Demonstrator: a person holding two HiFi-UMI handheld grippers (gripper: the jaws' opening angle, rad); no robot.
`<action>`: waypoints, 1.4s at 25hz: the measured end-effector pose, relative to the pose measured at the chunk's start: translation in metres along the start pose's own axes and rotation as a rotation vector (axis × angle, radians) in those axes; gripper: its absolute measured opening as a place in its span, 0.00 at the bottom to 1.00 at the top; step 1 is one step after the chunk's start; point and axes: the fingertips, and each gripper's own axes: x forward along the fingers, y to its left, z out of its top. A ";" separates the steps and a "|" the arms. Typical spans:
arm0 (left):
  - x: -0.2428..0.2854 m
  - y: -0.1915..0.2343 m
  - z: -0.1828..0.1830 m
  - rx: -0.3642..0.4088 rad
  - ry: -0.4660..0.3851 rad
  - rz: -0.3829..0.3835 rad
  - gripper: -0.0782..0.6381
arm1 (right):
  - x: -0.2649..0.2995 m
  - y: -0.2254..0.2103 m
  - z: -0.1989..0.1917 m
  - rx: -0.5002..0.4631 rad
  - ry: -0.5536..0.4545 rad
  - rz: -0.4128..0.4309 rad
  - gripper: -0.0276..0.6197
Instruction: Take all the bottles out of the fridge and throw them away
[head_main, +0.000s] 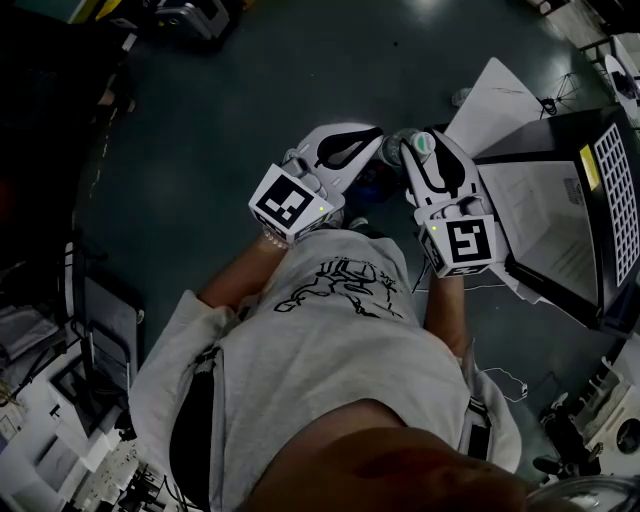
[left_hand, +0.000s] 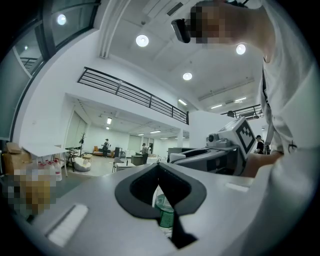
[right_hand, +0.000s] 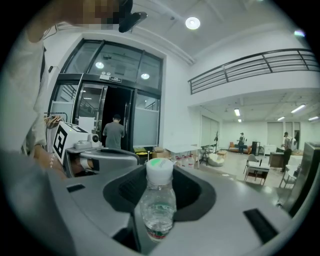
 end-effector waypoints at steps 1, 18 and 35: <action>0.003 -0.002 -0.001 0.000 0.001 -0.005 0.12 | -0.001 -0.002 -0.001 -0.001 0.003 -0.002 0.29; 0.029 -0.028 -0.053 -0.035 0.080 -0.046 0.12 | -0.020 -0.024 -0.063 0.052 0.069 -0.043 0.29; 0.015 -0.043 -0.159 -0.116 0.217 -0.054 0.12 | -0.018 0.009 -0.171 0.127 0.149 -0.033 0.29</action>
